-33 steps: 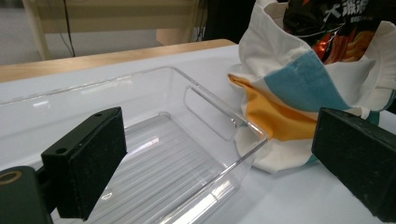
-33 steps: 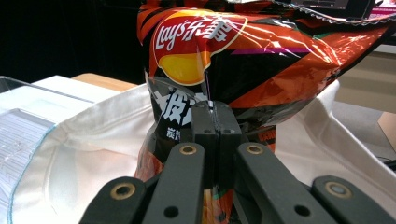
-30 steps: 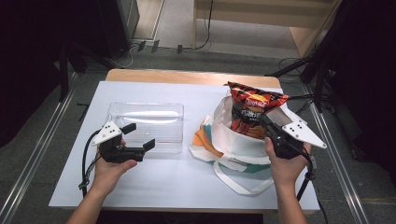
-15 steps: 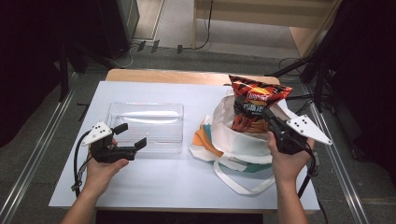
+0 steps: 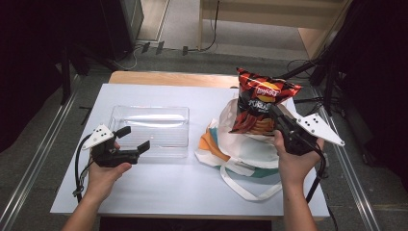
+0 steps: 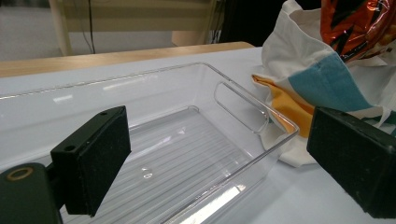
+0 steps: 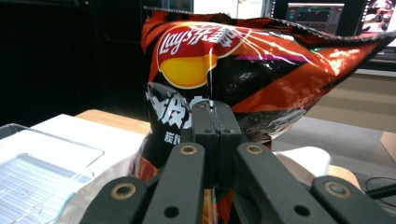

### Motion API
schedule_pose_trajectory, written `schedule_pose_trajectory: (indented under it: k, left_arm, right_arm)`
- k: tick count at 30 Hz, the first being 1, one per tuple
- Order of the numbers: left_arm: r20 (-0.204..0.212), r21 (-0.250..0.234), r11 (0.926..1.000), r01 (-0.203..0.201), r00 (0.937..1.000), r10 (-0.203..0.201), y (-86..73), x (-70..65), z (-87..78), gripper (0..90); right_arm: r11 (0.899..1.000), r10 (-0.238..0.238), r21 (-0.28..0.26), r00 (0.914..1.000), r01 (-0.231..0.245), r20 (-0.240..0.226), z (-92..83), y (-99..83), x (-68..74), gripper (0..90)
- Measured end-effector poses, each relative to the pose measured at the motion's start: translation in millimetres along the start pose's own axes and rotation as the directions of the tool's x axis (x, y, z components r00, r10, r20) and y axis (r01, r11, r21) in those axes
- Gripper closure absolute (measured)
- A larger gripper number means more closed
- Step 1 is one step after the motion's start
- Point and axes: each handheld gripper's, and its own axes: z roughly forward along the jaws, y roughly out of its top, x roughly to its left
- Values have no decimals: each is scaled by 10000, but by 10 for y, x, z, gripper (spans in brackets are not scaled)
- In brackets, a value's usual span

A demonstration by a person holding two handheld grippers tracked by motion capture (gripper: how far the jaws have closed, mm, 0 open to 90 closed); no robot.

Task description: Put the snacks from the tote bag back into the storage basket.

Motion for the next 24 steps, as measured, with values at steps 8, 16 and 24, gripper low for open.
schedule_pose_trajectory:
  k: [8, 16, 24]
  left_arm:
    - [-95, -47, 10000, 70, 9999, -71, -5, 42, -43, 65]
    - [-181, -81, 9999, 152, 9997, -154, -4, 76, -64, 66]
    - [-165, -65, 9998, 175, 9997, -176, -12, 71, -57, 66]
  right_arm:
    - [10000, 50, -74, 10000, -50, -3, 50, 11, 57, 900]
    - [9997, 19, -249, 10000, -18, 32, 51, 86, 84, 900]
    - [9991, -16, -434, 10000, 14, -52, 22, 168, 131, 900]
